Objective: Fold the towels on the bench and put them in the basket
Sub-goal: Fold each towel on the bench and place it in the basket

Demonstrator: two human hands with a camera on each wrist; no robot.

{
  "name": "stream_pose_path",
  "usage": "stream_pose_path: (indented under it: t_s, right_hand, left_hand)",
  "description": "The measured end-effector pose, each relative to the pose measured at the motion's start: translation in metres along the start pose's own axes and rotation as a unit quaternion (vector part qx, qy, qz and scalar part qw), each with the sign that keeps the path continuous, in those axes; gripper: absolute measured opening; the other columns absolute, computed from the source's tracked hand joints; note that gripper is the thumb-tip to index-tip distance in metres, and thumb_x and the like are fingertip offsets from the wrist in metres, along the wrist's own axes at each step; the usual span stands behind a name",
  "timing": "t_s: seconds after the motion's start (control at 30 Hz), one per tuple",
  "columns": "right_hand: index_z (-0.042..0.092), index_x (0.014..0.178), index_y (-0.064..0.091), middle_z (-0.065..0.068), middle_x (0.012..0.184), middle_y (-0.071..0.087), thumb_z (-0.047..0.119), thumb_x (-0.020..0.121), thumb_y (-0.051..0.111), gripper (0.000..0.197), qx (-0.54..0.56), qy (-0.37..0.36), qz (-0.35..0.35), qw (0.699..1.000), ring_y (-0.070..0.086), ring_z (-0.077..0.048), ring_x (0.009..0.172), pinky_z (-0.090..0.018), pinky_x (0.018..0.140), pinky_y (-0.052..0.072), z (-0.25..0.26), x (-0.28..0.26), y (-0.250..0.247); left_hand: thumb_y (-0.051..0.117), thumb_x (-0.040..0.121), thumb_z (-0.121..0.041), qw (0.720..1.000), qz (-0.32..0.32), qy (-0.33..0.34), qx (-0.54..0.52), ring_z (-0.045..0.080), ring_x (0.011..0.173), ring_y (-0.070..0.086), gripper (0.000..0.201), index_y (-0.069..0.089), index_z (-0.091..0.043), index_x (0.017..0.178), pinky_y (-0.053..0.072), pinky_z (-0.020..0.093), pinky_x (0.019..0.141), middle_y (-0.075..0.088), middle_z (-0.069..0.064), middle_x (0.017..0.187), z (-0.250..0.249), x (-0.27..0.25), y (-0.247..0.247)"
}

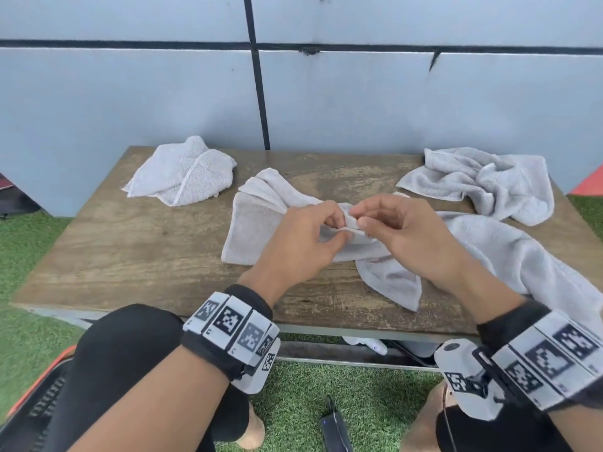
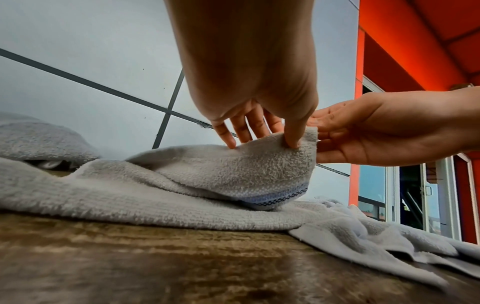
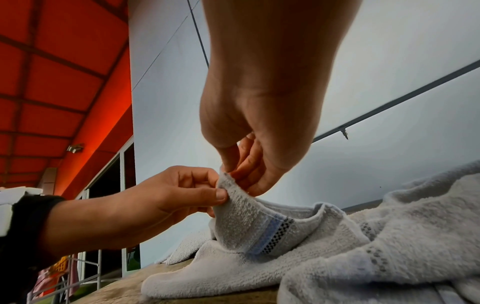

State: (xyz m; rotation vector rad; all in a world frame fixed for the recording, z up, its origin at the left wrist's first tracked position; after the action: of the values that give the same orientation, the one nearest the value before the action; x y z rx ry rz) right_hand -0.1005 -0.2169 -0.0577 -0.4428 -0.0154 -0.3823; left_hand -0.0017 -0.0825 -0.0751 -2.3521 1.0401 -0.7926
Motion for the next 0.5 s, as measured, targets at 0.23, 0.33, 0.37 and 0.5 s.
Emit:
stream_pose_path:
  t_s: [0.23,0.33,0.37,0.5]
  right_hand:
    - [0.016,0.096,0.076,0.000,0.091,0.077,0.019,0.092,0.072,0.006,0.017,0.000,-0.004,1.000,0.072,-0.019,0.088,-0.028,0.080,0.055,0.0025,0.0022,0.0055]
    - [0.019,0.091,0.076,-0.005,0.087,0.076,0.017,0.093,0.071,0.006,0.016,0.002,-0.021,1.000,0.066,-0.025,0.077,-0.039,0.074,0.052,0.0008,0.0052,0.0047]
    - [0.018,0.091,0.077,-0.009,0.087,0.075,0.016,0.093,0.071,0.006,0.022,0.002,-0.023,0.999,0.063,-0.028,0.074,-0.041,0.071,0.052,0.0006,0.0061,0.0047]
    - [0.013,0.092,0.076,-0.022,0.082,0.070,0.012,0.094,0.068,0.008,0.034,-0.012,-0.055,0.998,0.061,-0.033,0.067,-0.035,0.069,0.055,0.0024,0.0082,-0.0007]
  left_hand:
    - [0.071,0.090,-0.015,1.000,-0.007,-0.002,-0.014,0.013,0.080,0.064,0.006,0.065,-0.013,0.088,0.050,0.036,0.076,0.067,-0.004,0.080,0.0010,-0.0003,0.0022]
    - [0.076,0.087,-0.018,0.999,-0.002,-0.019,-0.032,0.012,0.081,0.065,0.010,0.068,-0.013,0.089,0.053,0.036,0.080,0.069,-0.005,0.080,0.0036,0.0003,0.0025]
    - [0.078,0.086,-0.019,0.999,-0.001,-0.023,-0.039,0.012,0.081,0.066,0.010,0.070,-0.013,0.090,0.053,0.036,0.081,0.070,-0.005,0.080,0.0043,0.0008,0.0023]
    - [0.074,0.090,-0.020,0.997,-0.014,-0.022,-0.077,0.016,0.080,0.067,0.003,0.075,-0.017,0.091,0.052,0.042,0.083,0.073,-0.003,0.082,0.0007,0.0021,-0.0042]
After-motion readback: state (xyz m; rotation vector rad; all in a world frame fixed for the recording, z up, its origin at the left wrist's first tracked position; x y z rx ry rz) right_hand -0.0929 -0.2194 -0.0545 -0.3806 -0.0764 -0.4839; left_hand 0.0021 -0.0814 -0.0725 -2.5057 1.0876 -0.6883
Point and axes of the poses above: each hand's wrist, its own x-axis towards the middle knuckle, its own y-axis out of the palm, z = x × y, the point moved 5 cm from there along x, towards the middle knuckle
